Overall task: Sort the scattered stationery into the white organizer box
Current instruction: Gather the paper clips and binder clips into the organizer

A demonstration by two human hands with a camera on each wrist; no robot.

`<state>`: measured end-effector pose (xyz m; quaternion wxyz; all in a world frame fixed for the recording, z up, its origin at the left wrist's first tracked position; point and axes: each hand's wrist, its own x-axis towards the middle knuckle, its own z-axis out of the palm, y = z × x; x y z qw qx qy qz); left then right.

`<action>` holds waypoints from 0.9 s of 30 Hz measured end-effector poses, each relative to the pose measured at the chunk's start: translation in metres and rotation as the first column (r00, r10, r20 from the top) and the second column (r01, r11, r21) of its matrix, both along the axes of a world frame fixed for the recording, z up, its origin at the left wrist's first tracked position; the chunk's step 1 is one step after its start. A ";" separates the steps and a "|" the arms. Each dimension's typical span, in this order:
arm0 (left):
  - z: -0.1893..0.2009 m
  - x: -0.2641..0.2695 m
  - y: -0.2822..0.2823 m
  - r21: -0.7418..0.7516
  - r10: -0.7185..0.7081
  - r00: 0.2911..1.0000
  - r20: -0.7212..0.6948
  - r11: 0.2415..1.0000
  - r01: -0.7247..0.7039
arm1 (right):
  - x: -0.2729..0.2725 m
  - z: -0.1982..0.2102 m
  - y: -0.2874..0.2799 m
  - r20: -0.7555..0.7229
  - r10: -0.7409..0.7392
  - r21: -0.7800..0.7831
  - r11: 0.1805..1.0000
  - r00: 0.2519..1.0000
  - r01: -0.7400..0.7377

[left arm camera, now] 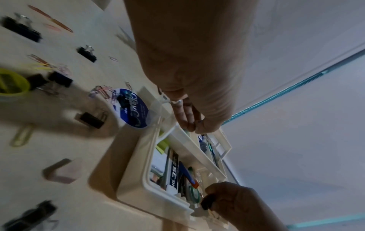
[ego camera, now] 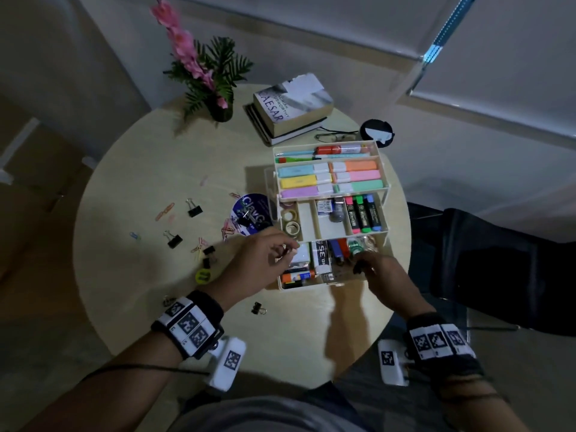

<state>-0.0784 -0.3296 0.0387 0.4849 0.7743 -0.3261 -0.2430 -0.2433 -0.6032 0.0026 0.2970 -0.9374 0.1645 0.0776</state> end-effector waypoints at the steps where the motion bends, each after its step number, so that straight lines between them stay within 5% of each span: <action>1: 0.004 0.000 -0.011 0.009 -0.003 0.999 0.045 1.000 0.003 | 0.000 -0.005 -0.001 -0.022 0.024 -0.001 1.000 0.999 -0.024; 12: 0.000 0.005 -0.111 0.288 -0.128 0.933 0.337 0.957 0.027 | -0.006 -0.024 -0.024 -0.192 0.071 0.060 0.996 0.979 -0.061; 27: -0.022 0.009 -0.103 0.395 -0.283 0.856 0.433 0.913 0.102 | 0.008 0.001 -0.019 0.039 0.105 0.039 0.994 0.994 -0.107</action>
